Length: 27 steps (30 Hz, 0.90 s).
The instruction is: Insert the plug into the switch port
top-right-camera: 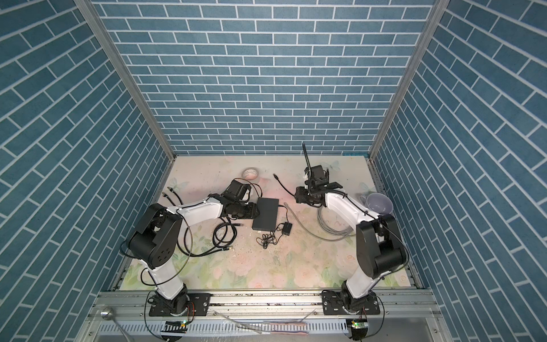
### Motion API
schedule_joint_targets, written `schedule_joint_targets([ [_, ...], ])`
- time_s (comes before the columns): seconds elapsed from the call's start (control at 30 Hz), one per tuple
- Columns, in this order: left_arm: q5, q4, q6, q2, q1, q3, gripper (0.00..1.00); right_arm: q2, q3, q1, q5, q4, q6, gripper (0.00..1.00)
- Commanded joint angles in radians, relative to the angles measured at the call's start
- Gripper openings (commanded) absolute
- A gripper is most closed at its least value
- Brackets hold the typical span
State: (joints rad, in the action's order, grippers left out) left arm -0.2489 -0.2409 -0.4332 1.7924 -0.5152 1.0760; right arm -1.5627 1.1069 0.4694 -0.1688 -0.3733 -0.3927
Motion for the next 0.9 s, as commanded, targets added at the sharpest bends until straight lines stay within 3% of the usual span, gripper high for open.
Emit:
schedule_joint_targets([
  [0.0, 0.051, -0.032, 0.007, -0.040, 0.040, -0.002, 0.55, 0.124, -0.139, 0.079, -0.012, 0.003, -0.062, 0.60],
  [0.13, 0.045, -0.035, 0.004, -0.044, 0.088, 0.021, 0.55, 0.243, -0.330, 0.145, -0.039, 0.058, -0.010, 0.62],
  [0.27, 0.045, -0.040, 0.011, -0.066, 0.093, 0.036, 0.55, 0.294, -0.429, 0.209, 0.015, 0.100, -0.030, 0.63],
  [0.5, 0.032, -0.029, 0.008, -0.104, 0.093, -0.001, 0.55, 0.192, -0.422, 0.301, 0.133, 0.192, -0.090, 0.63],
  [0.73, 0.035, -0.048, 0.035, -0.137, 0.093, -0.022, 0.55, 0.153, -0.397, 0.341, 0.264, 0.154, 0.175, 0.67],
  [0.87, 0.033, -0.049, 0.042, -0.142, 0.093, -0.018, 0.55, 0.149, -0.372, 0.336, 0.257, 0.159, 0.321, 0.71],
])
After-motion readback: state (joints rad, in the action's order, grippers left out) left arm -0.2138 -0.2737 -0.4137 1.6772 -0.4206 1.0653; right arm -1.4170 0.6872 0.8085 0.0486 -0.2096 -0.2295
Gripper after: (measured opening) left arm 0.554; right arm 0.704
